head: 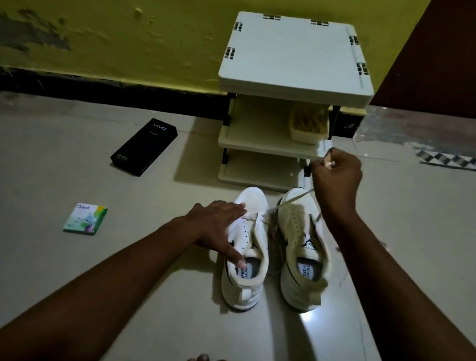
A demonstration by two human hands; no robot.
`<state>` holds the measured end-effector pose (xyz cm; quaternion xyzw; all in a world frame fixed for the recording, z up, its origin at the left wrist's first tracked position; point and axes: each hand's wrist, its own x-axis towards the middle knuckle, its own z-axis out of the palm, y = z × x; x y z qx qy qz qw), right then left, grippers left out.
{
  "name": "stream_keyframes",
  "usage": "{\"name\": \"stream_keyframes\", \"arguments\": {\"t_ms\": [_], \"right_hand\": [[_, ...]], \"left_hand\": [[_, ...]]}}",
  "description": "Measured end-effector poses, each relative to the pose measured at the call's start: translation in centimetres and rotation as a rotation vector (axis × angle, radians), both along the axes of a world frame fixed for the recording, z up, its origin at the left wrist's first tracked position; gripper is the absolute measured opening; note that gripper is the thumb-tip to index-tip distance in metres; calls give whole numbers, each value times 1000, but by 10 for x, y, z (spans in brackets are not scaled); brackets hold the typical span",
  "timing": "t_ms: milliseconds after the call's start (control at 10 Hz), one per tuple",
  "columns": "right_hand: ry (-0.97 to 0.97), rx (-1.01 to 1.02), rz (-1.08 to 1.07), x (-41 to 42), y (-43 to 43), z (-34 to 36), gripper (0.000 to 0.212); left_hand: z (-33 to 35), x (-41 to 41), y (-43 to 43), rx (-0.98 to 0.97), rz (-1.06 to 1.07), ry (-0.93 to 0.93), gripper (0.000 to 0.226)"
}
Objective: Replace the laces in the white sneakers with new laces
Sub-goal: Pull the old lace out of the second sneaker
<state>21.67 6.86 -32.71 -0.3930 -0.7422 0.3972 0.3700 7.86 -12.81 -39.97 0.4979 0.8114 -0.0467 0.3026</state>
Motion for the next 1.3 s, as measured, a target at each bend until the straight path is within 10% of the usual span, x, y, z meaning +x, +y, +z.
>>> {"name": "stream_keyframes", "arguments": {"t_ms": [200, 300, 400, 600, 700, 800, 900, 1000, 1200, 1300], "right_hand": [[-481, 26, 367, 13, -40, -33, 45], [-457, 110, 328, 21, -68, -47, 32], [-413, 159, 324, 27, -107, -59, 16], [-490, 91, 410, 36, -123, -85, 32], [-534, 121, 398, 38, -122, -90, 4], [-513, 132, 353, 42, -124, -96, 19], [-480, 24, 409, 45, -127, -85, 20], [-516, -12, 409, 40, -128, -74, 20], [-530, 18, 416, 37, -128, -72, 22], [-575, 33, 436, 37, -130, -70, 24]], "left_hand": [[-11, -1, -4, 239, 156, -201, 118], [-17, 5, 8, 575, 392, -437, 56], [-10, 11, 24, 690, 353, -276, 13], [-11, 19, 40, 442, 144, 12, 10], [-8, 25, 46, 402, 34, 170, 9], [-13, 24, 45, 541, 284, 24, 6], [-16, 25, 44, 877, 1169, -427, 14], [-28, 21, 46, 973, 1521, -663, 25], [-13, -1, 33, 728, 403, -270, 15], [-16, -3, 33, 658, 236, -46, 8]]}}
